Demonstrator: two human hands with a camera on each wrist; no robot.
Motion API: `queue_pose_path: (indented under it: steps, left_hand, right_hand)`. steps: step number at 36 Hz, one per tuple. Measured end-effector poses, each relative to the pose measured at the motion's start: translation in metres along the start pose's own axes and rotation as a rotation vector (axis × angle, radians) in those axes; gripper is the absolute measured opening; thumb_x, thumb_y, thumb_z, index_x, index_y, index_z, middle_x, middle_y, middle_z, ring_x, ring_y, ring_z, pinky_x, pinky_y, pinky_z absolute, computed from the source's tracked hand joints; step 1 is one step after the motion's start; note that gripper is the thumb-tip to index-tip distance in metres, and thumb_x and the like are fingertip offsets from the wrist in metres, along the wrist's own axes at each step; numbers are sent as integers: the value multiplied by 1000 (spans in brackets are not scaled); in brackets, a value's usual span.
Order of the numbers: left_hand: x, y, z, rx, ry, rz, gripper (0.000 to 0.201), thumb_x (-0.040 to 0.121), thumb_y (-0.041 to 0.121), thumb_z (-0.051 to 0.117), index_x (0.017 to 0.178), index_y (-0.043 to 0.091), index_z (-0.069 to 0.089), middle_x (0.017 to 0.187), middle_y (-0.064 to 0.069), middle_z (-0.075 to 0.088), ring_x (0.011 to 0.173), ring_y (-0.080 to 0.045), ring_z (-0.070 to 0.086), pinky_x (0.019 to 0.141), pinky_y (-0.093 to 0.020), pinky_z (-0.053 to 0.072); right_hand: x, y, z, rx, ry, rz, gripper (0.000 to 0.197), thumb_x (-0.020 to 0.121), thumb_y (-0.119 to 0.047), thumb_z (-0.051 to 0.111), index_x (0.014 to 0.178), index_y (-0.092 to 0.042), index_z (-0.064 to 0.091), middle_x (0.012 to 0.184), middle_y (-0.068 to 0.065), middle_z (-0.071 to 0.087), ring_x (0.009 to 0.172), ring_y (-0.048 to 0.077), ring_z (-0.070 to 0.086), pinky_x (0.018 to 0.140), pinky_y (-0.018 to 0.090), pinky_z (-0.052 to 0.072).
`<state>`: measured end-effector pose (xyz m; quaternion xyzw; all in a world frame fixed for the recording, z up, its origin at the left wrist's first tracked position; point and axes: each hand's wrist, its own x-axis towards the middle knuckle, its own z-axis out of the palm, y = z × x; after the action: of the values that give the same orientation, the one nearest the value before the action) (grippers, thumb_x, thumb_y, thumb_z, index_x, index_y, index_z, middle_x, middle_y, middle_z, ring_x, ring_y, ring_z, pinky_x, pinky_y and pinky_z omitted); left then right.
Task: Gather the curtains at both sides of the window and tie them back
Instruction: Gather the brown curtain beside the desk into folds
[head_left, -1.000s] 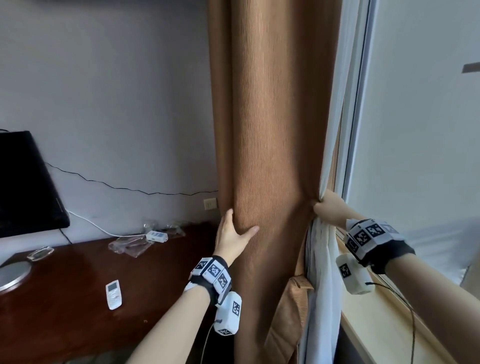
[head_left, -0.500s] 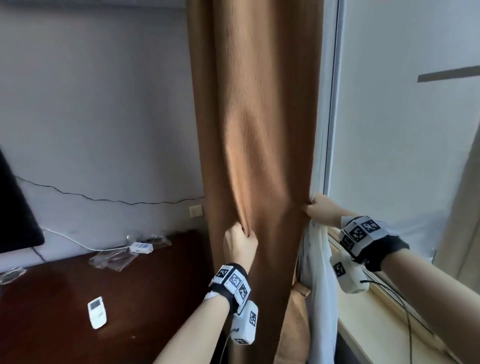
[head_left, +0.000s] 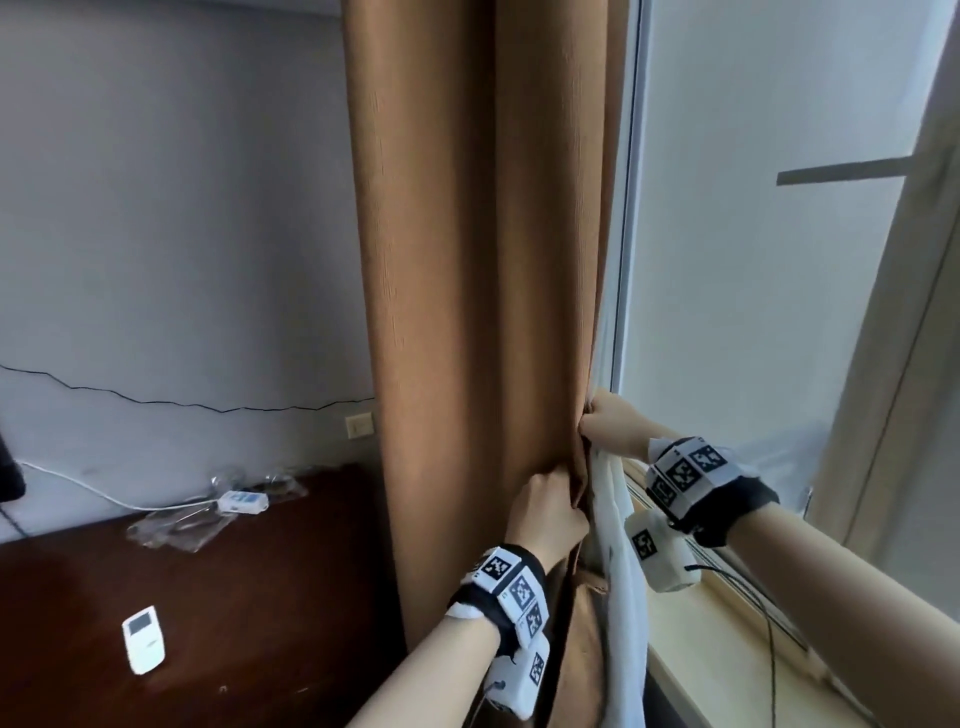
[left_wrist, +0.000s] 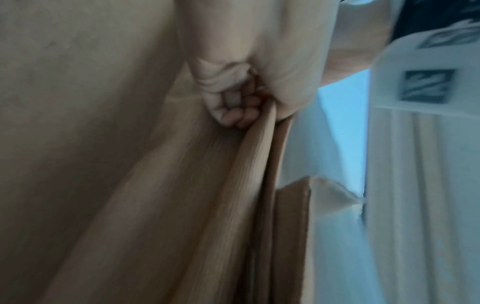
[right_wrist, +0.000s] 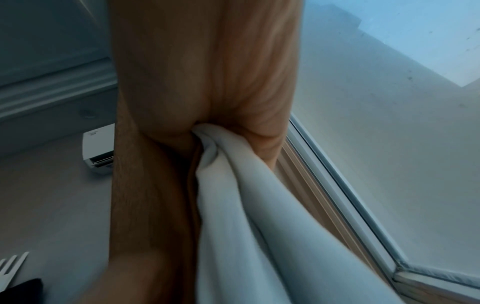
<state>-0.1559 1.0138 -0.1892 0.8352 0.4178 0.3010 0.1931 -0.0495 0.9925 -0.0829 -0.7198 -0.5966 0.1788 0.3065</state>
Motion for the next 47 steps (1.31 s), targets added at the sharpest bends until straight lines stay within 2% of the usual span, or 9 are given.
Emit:
queue_pose_path:
  steps: [12,16,18,22,24,27,33,40,47]
  left_hand:
    - [15,-13,12,-30,-210,-48,40,77,7,50,117,11,53,114,-16,65,109,-35,59,89,-34,51]
    - [14,-15,15,-51,-272,-36,36,76,5,50,111,9,57,114,-16,65,112,-35,58,90,-33,50]
    - [17,-16,14,-38,-293,-38,29,76,6,50,104,7,60,110,-17,67,109,-35,59,88,-33,50]
    - [23,-17,12,-4,-327,-43,31,77,9,51,106,6,62,115,-17,66,112,-35,58,90,-33,50]
    - [24,-17,11,11,-344,-35,31,78,8,51,107,6,62,115,-17,65,112,-34,59,91,-35,50]
    - [23,-17,12,11,-357,-14,31,80,7,51,110,8,60,116,-16,64,113,-34,58,94,-39,50]
    - [29,-48,-14,-23,-351,59,30,75,22,63,104,23,60,115,-5,62,109,-23,57,96,-35,47]
    - [64,-126,-112,-69,551,-152,56,77,26,76,125,15,48,129,-7,49,123,-24,44,104,-29,29]
    - [80,-165,-134,-252,234,-424,108,69,42,83,152,20,16,156,-5,25,142,-26,27,115,-43,26]
  right_hand:
    - [-1,4,1,8,-25,3,34,85,-6,39,117,-10,52,104,4,57,96,23,53,81,28,40]
    - [-2,3,2,70,-24,8,22,87,-5,38,103,-14,49,98,3,55,96,24,50,81,30,37]
    - [-5,0,2,117,-14,27,13,95,-17,38,98,-19,51,93,-3,55,99,25,50,83,31,37]
    - [-13,-3,2,205,-59,46,80,90,-71,30,144,-12,37,143,6,45,133,26,41,110,42,29]
    - [-10,-1,3,178,-53,32,71,80,-77,43,113,-16,57,111,-5,64,104,16,59,93,34,44]
    - [0,3,10,33,28,-47,33,89,-45,63,70,-27,43,55,-23,57,56,-2,50,56,12,37]
    - [19,25,12,-39,149,-39,17,84,-2,49,97,1,59,91,16,63,88,35,60,71,34,47]
    - [21,40,0,22,140,-61,32,92,-4,49,123,-5,57,109,7,59,100,22,54,87,28,40]
    - [28,36,9,31,132,-55,31,91,-10,49,120,-8,58,111,11,64,101,27,58,89,36,47]
